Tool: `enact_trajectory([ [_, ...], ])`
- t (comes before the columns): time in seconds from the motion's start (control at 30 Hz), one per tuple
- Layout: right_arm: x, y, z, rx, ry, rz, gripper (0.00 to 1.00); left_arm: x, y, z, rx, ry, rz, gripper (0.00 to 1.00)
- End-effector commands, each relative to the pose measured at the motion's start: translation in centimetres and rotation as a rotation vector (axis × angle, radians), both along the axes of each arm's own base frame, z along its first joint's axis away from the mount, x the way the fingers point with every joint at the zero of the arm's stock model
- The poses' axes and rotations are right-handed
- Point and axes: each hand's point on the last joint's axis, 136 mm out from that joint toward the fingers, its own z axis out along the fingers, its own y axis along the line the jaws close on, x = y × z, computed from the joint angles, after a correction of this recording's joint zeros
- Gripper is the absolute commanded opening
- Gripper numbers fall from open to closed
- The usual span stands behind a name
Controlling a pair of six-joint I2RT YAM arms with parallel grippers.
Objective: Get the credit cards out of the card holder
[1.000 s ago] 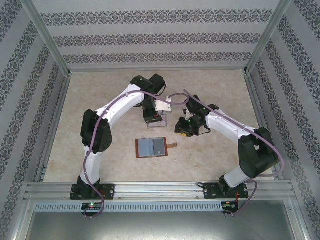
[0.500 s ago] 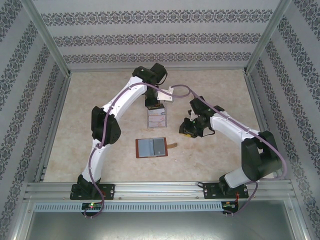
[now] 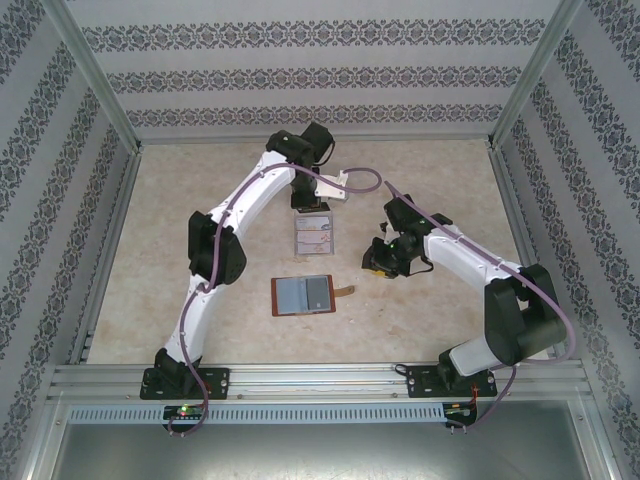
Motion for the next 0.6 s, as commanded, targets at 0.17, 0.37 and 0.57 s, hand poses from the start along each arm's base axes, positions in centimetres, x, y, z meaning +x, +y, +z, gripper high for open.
enact_trajectory([
  [0.17, -0.4, -1.3, 0.0, -0.014, 0.007, -0.037, 0.29, 1.7, 0.0, -1.7, 0.025, -0.026, -0.030, 0.00],
  [0.37, -0.4, -1.4, -0.2, -0.014, 0.012, -0.038, 0.29, 1.4, 0.1, -2.9, 0.039, 0.007, -0.028, 0.00],
  [0.57, -0.3, -1.3, -0.2, -0.009, 0.014, -0.039, 0.29, 2.4, 0.5, -2.9, 0.066, -0.033, 0.004, 0.12],
])
